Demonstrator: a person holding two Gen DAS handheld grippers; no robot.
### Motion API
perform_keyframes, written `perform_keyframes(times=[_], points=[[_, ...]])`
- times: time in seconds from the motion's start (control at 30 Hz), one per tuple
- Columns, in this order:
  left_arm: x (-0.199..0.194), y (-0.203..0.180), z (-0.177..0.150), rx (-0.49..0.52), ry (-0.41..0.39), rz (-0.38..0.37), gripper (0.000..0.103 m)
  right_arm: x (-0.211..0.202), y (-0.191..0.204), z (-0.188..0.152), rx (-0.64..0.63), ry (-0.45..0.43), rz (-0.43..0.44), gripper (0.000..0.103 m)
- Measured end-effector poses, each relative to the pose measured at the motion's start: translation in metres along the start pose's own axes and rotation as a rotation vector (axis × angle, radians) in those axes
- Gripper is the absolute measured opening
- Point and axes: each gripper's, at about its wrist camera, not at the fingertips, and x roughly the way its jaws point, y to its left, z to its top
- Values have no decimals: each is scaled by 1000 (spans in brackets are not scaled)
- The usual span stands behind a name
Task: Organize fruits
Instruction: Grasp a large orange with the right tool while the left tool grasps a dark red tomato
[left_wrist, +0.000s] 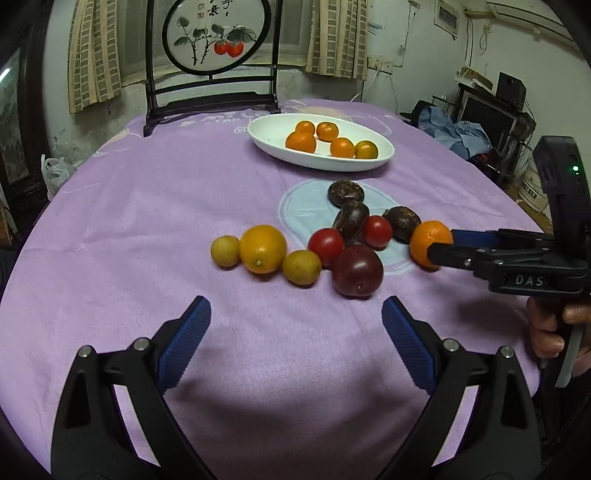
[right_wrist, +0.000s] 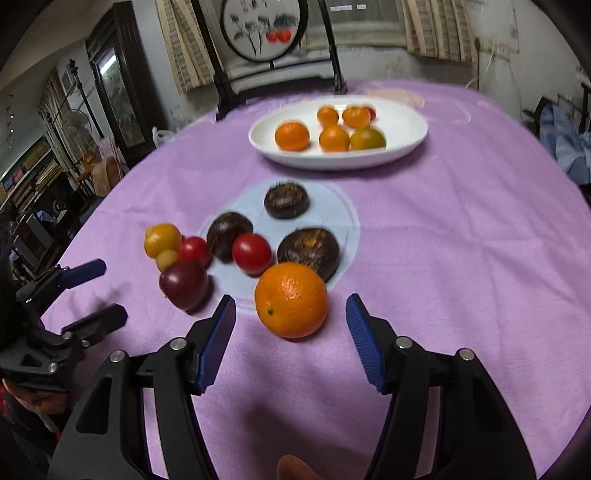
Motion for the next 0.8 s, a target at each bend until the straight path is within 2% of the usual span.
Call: perform_keyframes(times=[0.17, 0.2, 0.27, 0.33, 0.4, 0.43, 0.5, 0.57, 0.63, 0.67, 0.73, 0.8], points=[[3, 3, 1, -19, 19, -12, 95, 7, -2, 1, 18, 29, -8, 61], [4, 3, 1, -20, 23, -15, 95, 10, -2, 1, 24, 43, -10, 55], [5, 3, 3, -18, 23, -16, 95, 12, -5, 0, 39, 48, -8, 51], [6, 2, 3, -13, 29, -17, 95, 10, -8, -2, 56, 40, 25, 44], [7, 0, 3, -6, 31, -15, 95, 8, -14, -3, 91, 31, 57, 42], [6, -2, 4, 1, 27, -17, 95, 6, -23, -5, 136, 14, 115, 42], [7, -7, 5, 21, 25, -30, 94, 0, -33, -7, 189, -17, 166, 42], [9, -14, 8, 29, 22, -59, 89, -8, -41, -10, 225, -64, 196, 42], [15, -23, 13, 43, 29, -98, 75, -14, -41, -13, 229, -93, 217, 42], [19, -27, 15, 53, 35, -102, 72, -15, -40, -12, 226, -98, 220, 42], [29, -34, 21, 70, 57, -85, 59, -16, -38, -13, 220, -102, 221, 42], [35, -36, 25, 68, 75, -103, 56, -18, -37, -12, 216, -108, 231, 42]])
